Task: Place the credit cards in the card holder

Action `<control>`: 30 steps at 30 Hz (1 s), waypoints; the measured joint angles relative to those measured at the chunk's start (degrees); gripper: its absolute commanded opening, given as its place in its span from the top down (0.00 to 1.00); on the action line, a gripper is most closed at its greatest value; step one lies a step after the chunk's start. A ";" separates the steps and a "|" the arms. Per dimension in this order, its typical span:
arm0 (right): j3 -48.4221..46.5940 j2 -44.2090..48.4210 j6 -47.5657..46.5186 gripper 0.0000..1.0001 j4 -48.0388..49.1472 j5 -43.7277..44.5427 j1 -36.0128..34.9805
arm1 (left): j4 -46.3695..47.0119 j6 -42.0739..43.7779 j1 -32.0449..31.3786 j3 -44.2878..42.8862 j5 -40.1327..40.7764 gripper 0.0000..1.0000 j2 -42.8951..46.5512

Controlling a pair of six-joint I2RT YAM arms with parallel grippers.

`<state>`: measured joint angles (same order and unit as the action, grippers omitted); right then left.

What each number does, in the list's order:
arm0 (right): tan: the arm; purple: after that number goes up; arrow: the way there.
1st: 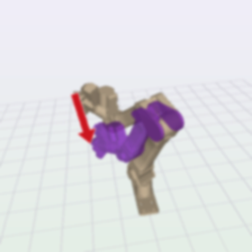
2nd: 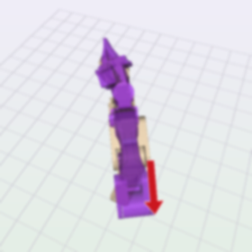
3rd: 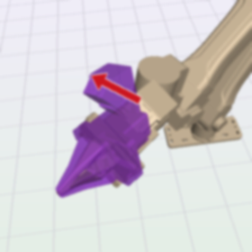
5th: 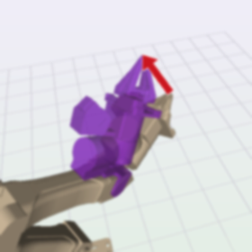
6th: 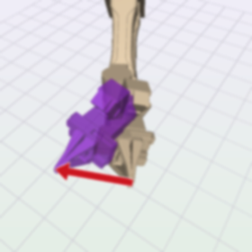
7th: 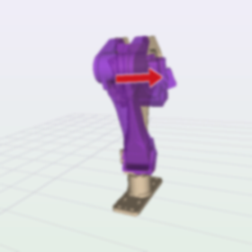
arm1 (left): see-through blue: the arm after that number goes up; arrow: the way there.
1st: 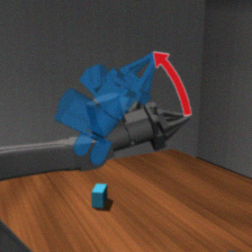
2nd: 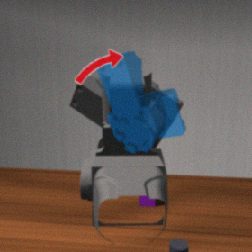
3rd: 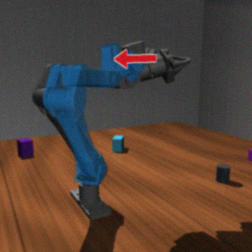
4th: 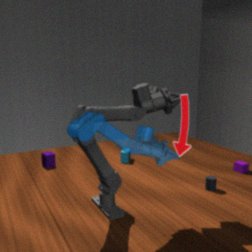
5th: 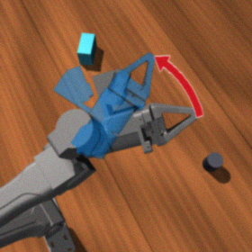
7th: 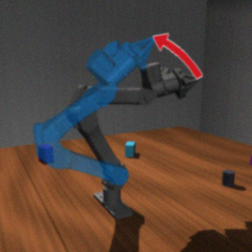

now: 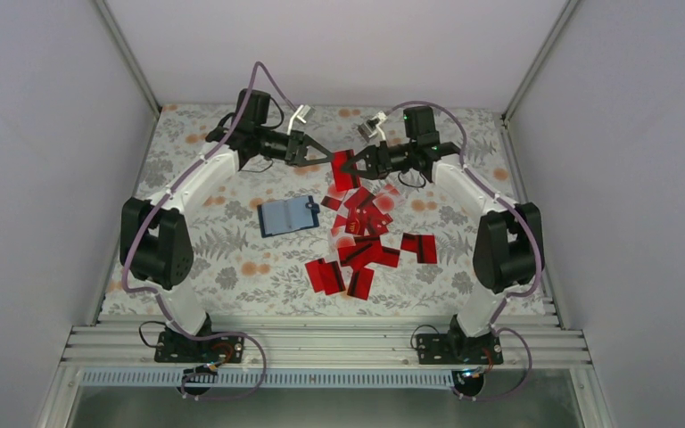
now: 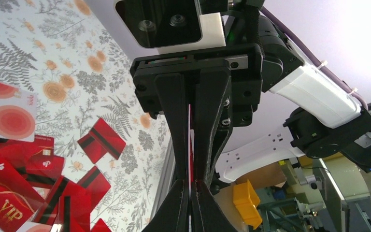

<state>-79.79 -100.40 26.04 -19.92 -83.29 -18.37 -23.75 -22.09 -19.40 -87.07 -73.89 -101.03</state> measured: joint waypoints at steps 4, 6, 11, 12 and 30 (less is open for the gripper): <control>0.02 -1.31 3.37 0.96 2.03 0.33 -0.11 | 0.04 -1.01 0.61 1.25 1.57 0.75 -0.17; 0.02 -2.08 4.96 0.96 2.97 0.46 -0.20 | 0.02 -1.33 0.79 2.01 2.29 0.61 -0.48; 0.00 -4.02 8.48 0.96 4.37 1.03 -0.26 | 2.08 -4.61 1.22 4.35 4.74 0.33 -0.87; -0.02 -4.28 9.18 0.96 4.74 1.27 -0.26 | 3.02 -5.60 1.27 4.92 5.29 0.30 -0.83; -7.19 -8.00 21.51 0.96 12.41 5.90 -0.26 | 40.15 -35.19 3.06 27.67 13.42 0.36 8.31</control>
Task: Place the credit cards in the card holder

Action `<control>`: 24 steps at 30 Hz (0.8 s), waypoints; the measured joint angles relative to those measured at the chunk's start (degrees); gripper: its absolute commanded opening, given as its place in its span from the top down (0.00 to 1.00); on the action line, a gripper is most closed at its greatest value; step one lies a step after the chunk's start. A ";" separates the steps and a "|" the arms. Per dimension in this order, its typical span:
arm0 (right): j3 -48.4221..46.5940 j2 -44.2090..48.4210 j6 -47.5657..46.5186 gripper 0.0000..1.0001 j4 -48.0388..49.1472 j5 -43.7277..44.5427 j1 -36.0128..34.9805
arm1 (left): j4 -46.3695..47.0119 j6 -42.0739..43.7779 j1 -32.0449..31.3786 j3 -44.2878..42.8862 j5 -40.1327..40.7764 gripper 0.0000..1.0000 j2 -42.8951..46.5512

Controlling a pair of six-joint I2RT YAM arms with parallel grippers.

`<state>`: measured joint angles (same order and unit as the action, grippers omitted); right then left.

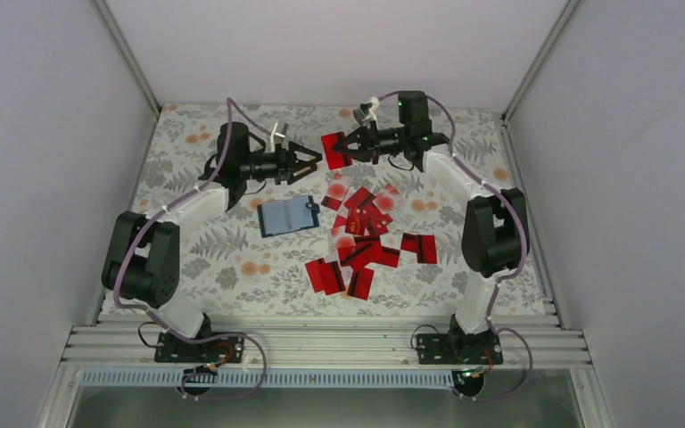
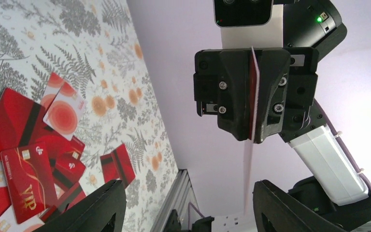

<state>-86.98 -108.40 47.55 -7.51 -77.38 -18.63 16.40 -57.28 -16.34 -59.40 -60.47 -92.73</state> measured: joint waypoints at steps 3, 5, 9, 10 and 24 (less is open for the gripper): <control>-1.51 -0.44 0.76 0.96 0.37 0.09 -0.04 | 6.71 -5.31 -0.09 1.66 0.61 0.39 0.00; -2.16 -0.83 1.07 0.96 0.57 0.09 -0.09 | 10.10 -7.89 -0.28 1.79 0.94 0.40 -0.02; -2.93 -1.81 1.53 0.96 0.66 0.31 -0.35 | 18.84 -13.03 -1.05 1.79 1.31 0.47 -0.83; -3.08 -2.03 1.60 0.96 0.68 0.39 -0.44 | 20.00 -13.90 -1.27 1.79 1.40 0.50 -1.20; -4.55 -2.89 3.19 0.96 1.22 1.16 -1.29 | 24.59 -17.75 -2.21 1.66 1.79 0.96 -3.76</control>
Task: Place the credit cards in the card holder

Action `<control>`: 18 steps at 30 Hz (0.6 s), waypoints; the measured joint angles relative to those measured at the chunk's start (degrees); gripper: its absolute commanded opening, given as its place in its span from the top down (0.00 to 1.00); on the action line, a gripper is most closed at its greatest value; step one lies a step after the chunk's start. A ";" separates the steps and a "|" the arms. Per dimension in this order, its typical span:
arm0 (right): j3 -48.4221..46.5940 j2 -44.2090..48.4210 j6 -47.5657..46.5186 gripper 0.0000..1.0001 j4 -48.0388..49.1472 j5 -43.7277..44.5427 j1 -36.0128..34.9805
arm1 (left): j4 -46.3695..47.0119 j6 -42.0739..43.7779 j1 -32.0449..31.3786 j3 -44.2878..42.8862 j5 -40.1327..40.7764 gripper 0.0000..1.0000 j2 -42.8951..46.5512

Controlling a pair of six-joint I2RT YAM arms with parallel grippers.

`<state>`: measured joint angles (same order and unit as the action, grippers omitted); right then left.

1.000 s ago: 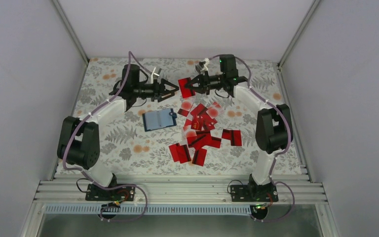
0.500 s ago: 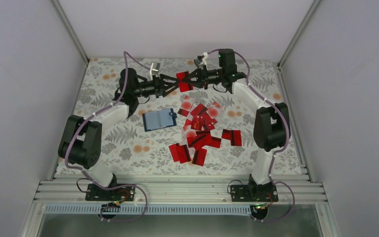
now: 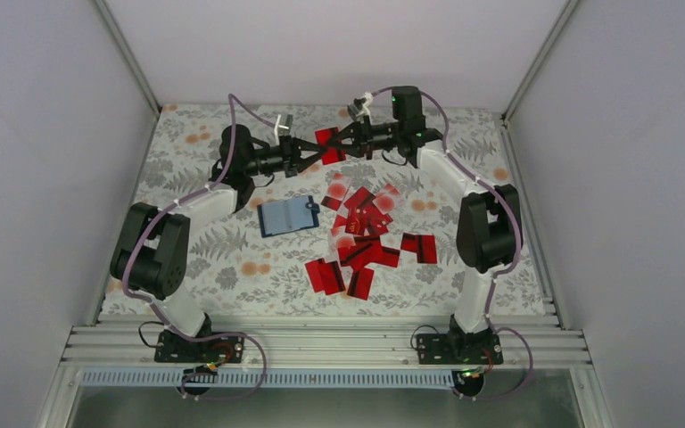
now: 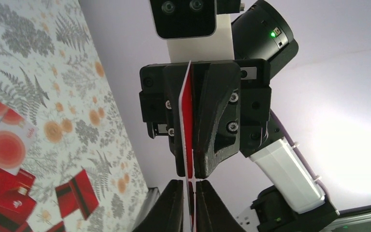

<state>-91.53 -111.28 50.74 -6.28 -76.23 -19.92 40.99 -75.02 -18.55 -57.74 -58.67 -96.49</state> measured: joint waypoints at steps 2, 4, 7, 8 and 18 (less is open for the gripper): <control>-0.02 -0.02 0.24 0.96 0.17 0.02 -0.07 | 0.22 -0.28 0.00 -0.02 0.00 0.97 0.00; -0.11 -0.17 0.37 0.96 0.46 0.15 -0.11 | 0.42 -0.24 0.00 -0.02 0.07 0.98 0.00; -0.66 -0.59 0.48 0.89 0.55 0.15 -0.15 | 0.33 0.02 0.07 -0.02 0.24 0.98 0.00; -0.79 -0.68 0.44 0.78 0.48 0.17 -0.20 | 0.15 0.33 0.13 -0.02 0.28 0.98 0.00; -9.51 -3.74 -12.90 0.29 -16.20 4.70 -0.28 | -24.41 19.52 5.14 0.33 2.05 0.98 5.53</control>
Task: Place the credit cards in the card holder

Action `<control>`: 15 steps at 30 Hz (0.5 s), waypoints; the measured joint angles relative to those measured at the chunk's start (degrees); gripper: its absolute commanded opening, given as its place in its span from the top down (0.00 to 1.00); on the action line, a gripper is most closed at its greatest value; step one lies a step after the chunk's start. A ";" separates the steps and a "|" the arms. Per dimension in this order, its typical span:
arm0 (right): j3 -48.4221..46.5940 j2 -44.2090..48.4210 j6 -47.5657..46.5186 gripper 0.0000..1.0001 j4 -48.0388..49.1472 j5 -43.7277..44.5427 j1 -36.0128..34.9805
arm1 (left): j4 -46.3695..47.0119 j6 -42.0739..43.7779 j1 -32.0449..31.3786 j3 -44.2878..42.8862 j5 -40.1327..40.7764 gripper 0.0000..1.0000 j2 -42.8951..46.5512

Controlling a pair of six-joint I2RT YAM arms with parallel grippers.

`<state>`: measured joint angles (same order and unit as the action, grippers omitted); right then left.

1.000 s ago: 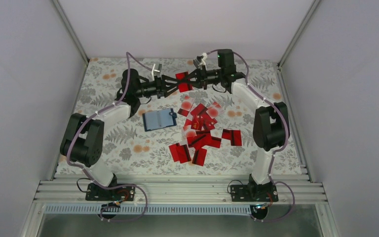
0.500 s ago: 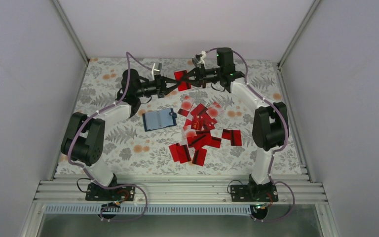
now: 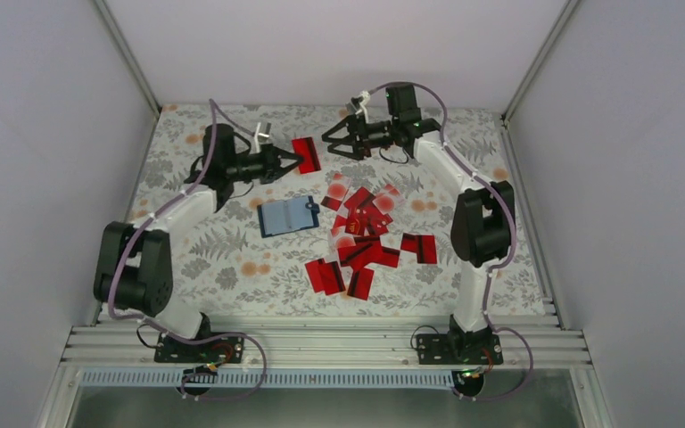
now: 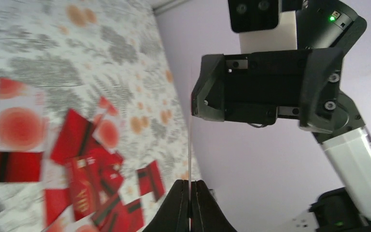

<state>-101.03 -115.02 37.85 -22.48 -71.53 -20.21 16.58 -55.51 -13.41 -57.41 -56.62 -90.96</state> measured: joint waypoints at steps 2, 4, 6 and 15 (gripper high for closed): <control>1.64 0.00 -1.79 0.30 -1.46 0.90 -0.02 | -5.79 5.66 2.43 1.90 0.92 0.98 3.28; 3.52 0.00 -3.17 0.31 -2.80 1.75 -0.13 | -9.68 9.35 4.66 4.44 1.31 0.98 5.86; 5.49 -0.17 -4.90 0.32 -4.61 2.82 -0.46 | -14.16 13.31 7.61 7.96 1.81 0.98 7.98; 9.05 -2.40 -12.02 0.42 -9.68 5.51 -5.16 | -34.56 31.34 13.03 12.11 2.82 0.98 4.76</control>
<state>-91.98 -117.43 25.82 -32.16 -66.02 -25.36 -17.98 -24.16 -0.38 -45.30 -53.80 -86.19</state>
